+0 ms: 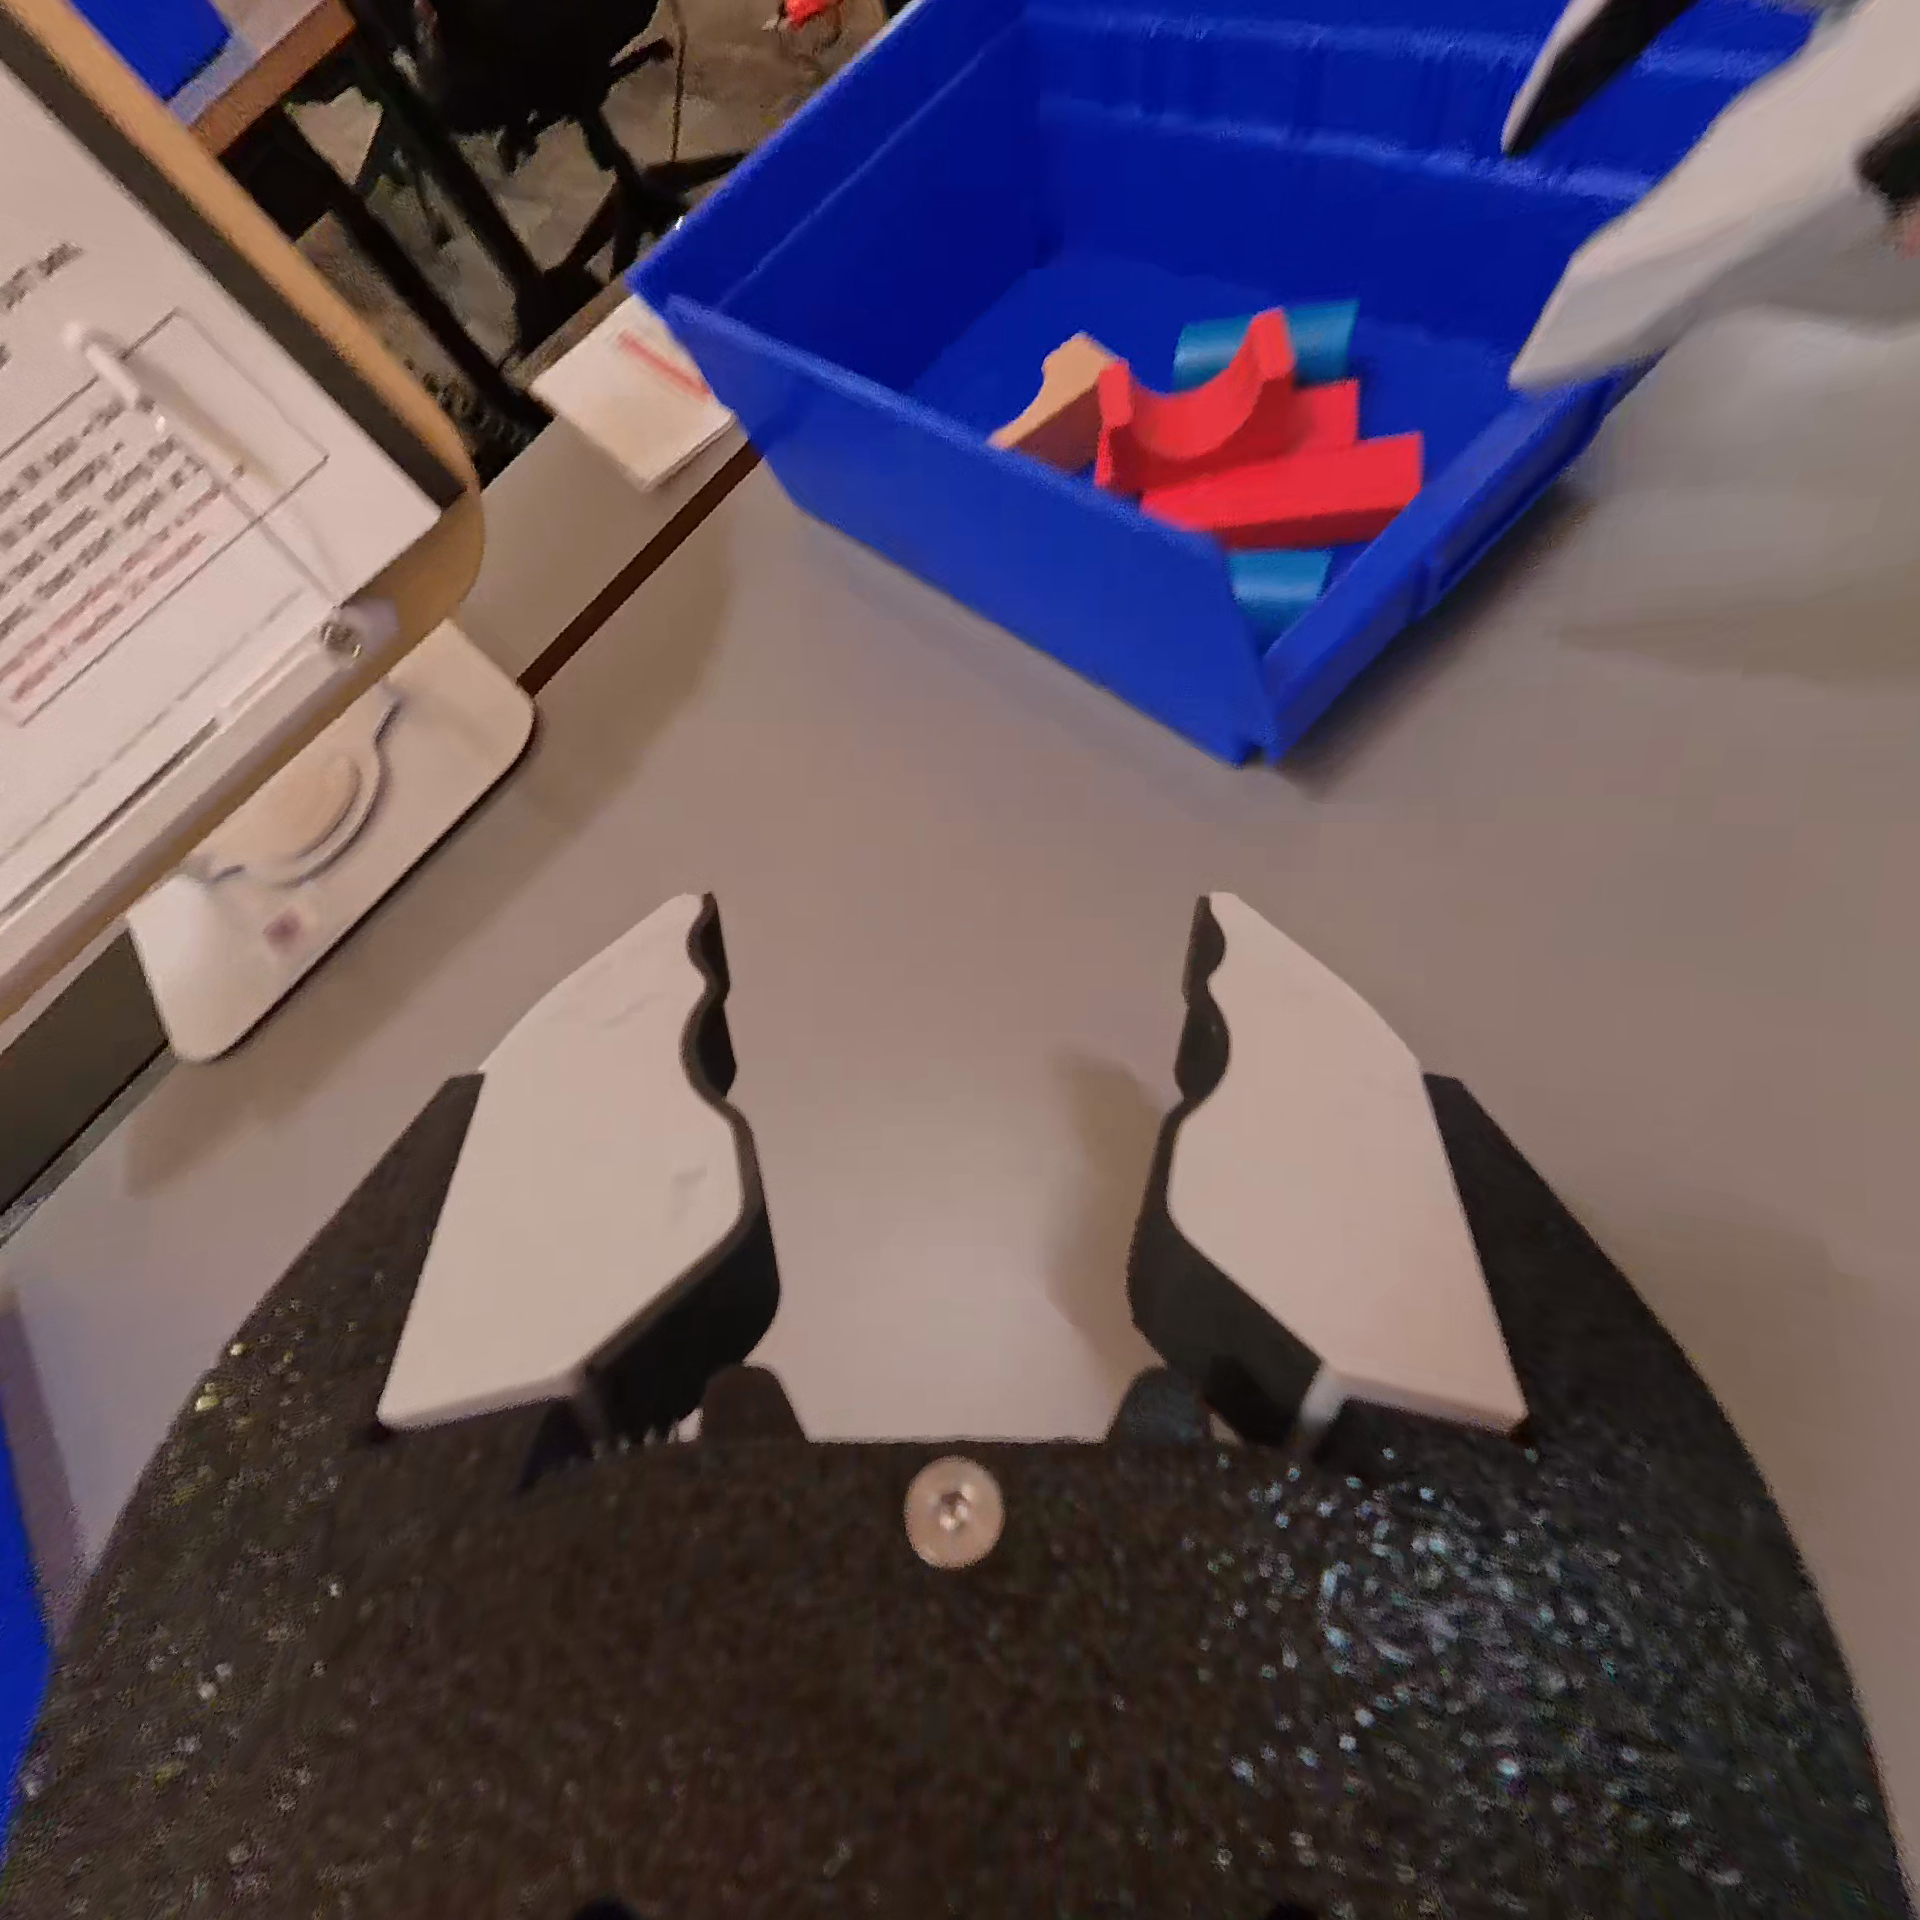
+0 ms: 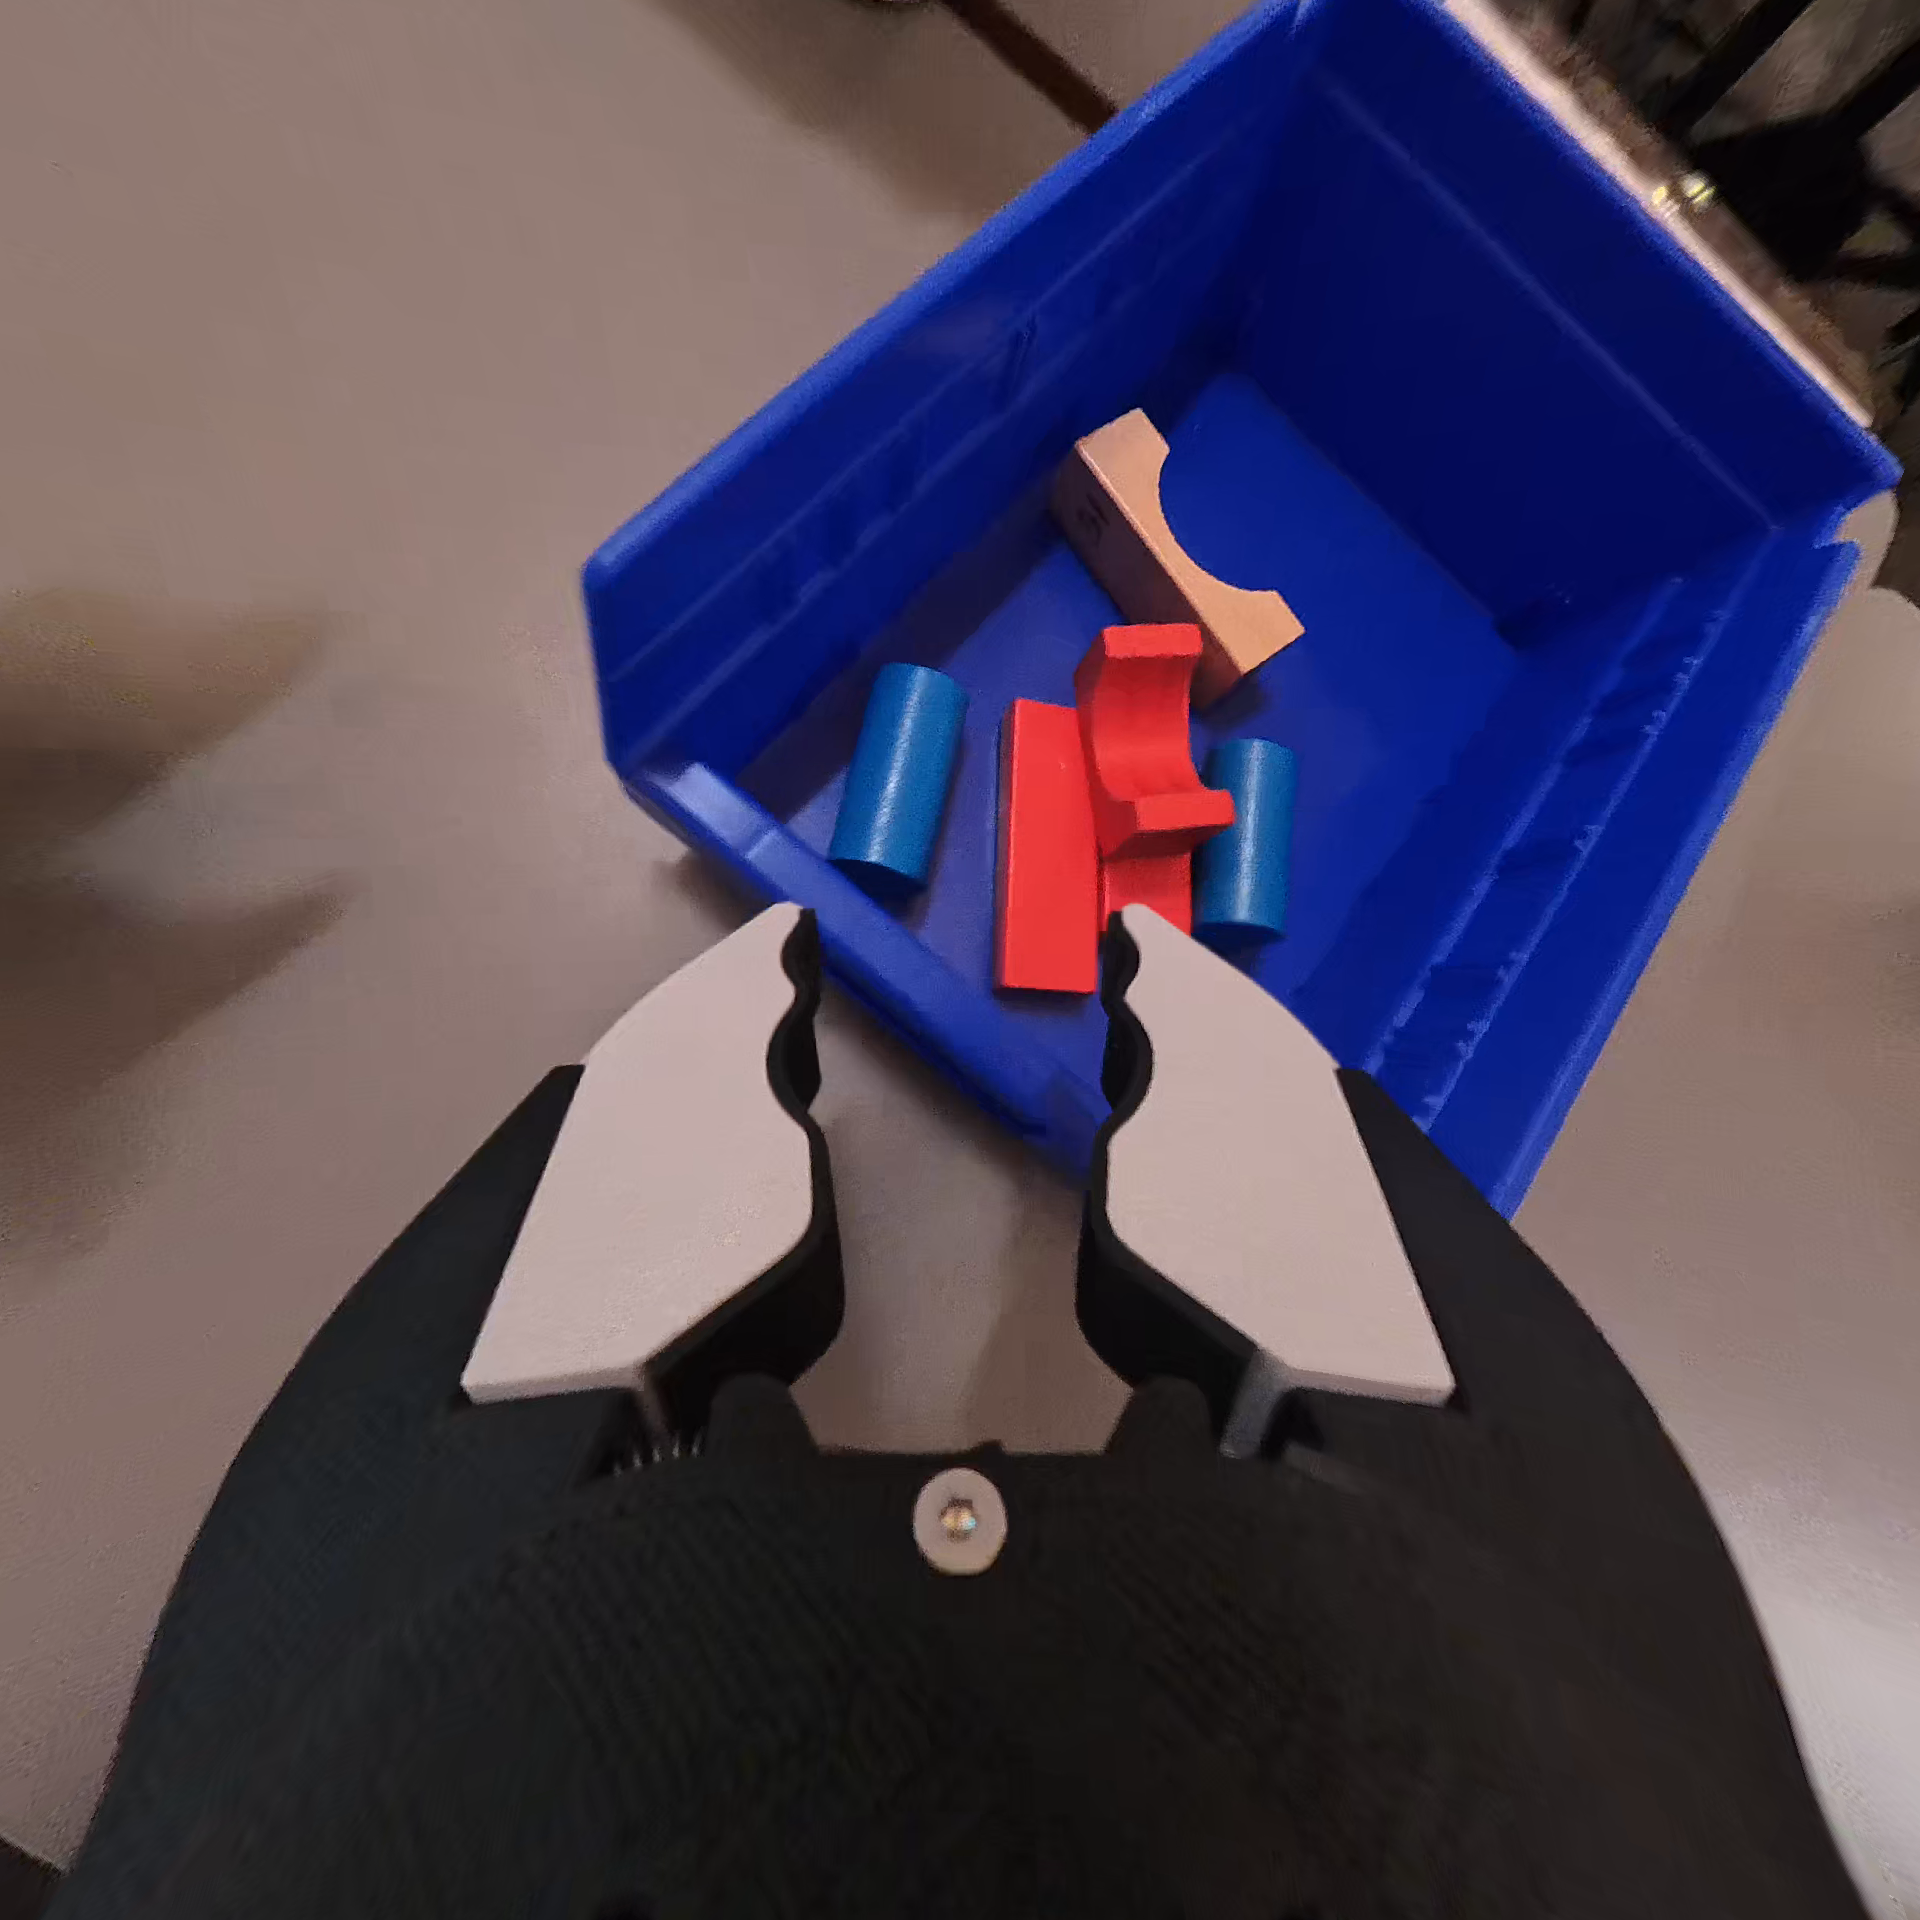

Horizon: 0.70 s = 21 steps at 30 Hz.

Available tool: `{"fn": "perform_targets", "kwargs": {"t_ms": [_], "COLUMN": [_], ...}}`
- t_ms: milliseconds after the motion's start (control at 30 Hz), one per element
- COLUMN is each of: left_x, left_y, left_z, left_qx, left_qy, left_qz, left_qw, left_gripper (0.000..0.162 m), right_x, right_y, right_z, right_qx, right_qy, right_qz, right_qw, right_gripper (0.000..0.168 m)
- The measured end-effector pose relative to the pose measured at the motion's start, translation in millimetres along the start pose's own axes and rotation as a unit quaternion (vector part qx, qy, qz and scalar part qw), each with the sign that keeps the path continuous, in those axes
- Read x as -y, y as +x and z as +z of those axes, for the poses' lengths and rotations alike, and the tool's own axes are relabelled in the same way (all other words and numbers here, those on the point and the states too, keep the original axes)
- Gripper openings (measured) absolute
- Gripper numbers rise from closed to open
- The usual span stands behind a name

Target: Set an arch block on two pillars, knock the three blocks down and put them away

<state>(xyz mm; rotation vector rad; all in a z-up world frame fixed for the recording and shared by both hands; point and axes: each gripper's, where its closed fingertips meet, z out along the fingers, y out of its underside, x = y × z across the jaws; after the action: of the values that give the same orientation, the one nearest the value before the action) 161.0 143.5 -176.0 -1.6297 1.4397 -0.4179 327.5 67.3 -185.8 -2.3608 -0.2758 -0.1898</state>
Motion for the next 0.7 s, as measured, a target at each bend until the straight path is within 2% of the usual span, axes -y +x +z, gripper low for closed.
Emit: {"fn": "perform_targets", "kwargs": {"t_ms": [33, 100, 233, 333, 533, 600, 700], "left_x": [9.3, 29.4, 73.9, 85.4, 66.1, 57.5, 45.0], "left_y": [2.3, 3.5, 0.2, -2.7, 1.6, 8.2, 12.6], "left_z": [2.4, 8.3, 33.0, 67.8, 140.0, 156.3, 175.9], "left_qx": [-0.01, -0.036, -0.115, -0.154, -0.125, -0.119, -0.103], "left_qy": [0.007, 0.014, 0.007, -0.054, -0.186, -0.215, -0.241], "left_qz": [-0.002, -0.02, -0.115, -0.176, -0.193, -0.193, -0.196], "left_qw": [1.0, 0.999, 0.987, 0.971, 0.955, 0.95, 0.945], "left_gripper": [0.082, 0.08, 0.081, 0.085, 0.085, 0.092, 0.082], "right_x": [-1.5, -4.1, -10.0, -12.4, 0.1, 2.4, 4.5], "right_y": [-4.4, -9.6, -8.2, -6.5, -3.5, -9.5, -22.4], "right_z": [-6.2, -16.2, -32.5, -44.9, -71.3, -74.0, -67.5], "right_qx": [-0.007, -0.023, -0.061, -0.071, -0.106, -0.119, -0.128], "right_qy": [0.02, 0.051, 0.087, 0.106, 0.211, 0.241, 0.258], "right_qz": [0.008, 0.024, 0.039, 0.056, 0.199, 0.23, 0.226], "right_qw": [1.0, 0.998, 0.994, 0.99, 0.951, 0.935, 0.931], "right_gripper": [0.052, 0.052, 0.052, 0.053, 0.052, 0.051, 0.049]}}
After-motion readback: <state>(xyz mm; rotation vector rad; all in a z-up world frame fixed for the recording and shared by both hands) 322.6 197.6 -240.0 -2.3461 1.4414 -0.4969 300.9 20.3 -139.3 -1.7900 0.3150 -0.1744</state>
